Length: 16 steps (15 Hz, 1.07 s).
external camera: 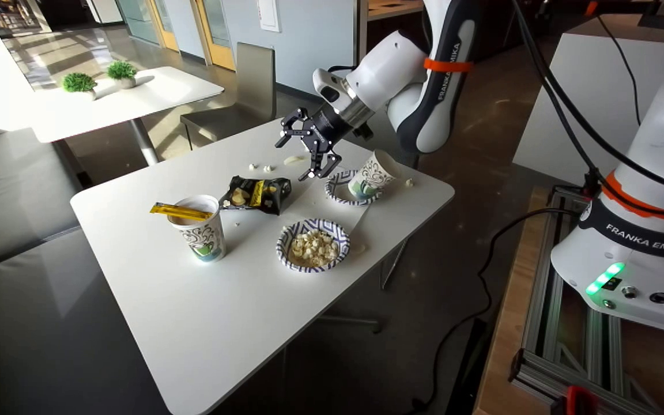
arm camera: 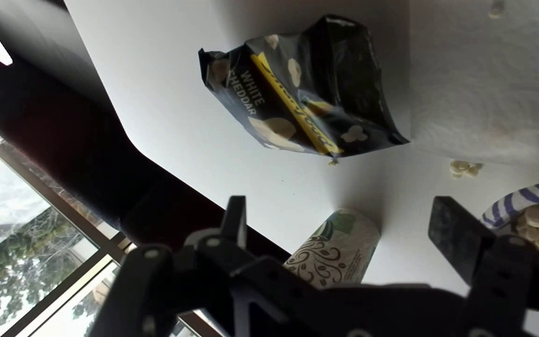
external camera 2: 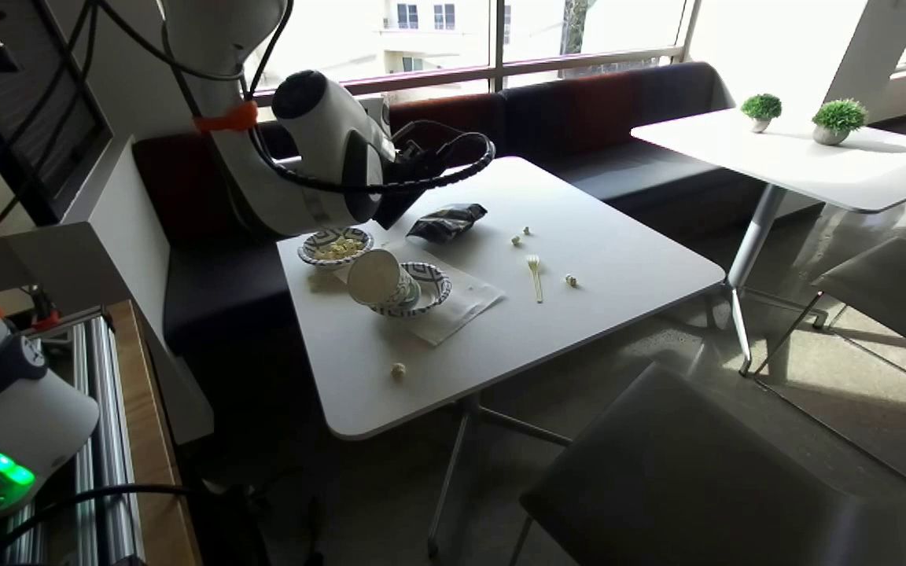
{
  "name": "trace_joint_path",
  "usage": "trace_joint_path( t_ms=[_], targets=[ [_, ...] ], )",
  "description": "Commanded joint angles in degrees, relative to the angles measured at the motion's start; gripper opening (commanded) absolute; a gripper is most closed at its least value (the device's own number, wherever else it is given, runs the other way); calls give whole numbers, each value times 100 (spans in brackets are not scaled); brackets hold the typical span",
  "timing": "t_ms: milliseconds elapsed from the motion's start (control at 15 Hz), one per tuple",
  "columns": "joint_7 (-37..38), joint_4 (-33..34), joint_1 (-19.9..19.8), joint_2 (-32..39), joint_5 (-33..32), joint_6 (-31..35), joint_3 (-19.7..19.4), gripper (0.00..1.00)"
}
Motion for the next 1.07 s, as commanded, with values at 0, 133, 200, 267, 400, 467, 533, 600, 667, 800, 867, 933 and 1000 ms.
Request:
trace_joint_path(
  t_ms=[0,133,200,267,400,467,533,600,667,800,867,933,1000],
  targets=[
    [534,-395,22,-707,106,-625,61,100],
    [951,-453,-34,-932,-38,-853,155,100],
    [1143,-466,-58,-1020,-110,-967,200,100],
    [1387,-453,-109,-1096,-251,-1054,250,100],
    [1901,-441,-230,-1184,-528,-1174,399,100],
    [2140,-432,-267,-1223,-644,-1234,446,100],
    [2411,-423,-334,-1259,-810,-1263,503,100],
    [2630,-417,-370,-1300,-940,-1292,526,100],
    [2869,-419,-418,-1339,-1078,-1274,552,100],
    [3279,-435,-490,-1467,-1280,-1268,571,100],
    [3461,-430,-519,-1512,-1359,-1254,573,100],
    [3650,-447,-542,-1598,-1425,-1261,575,100],
    [3837,-447,-562,-1658,-1489,-1277,577,100]
  ],
)
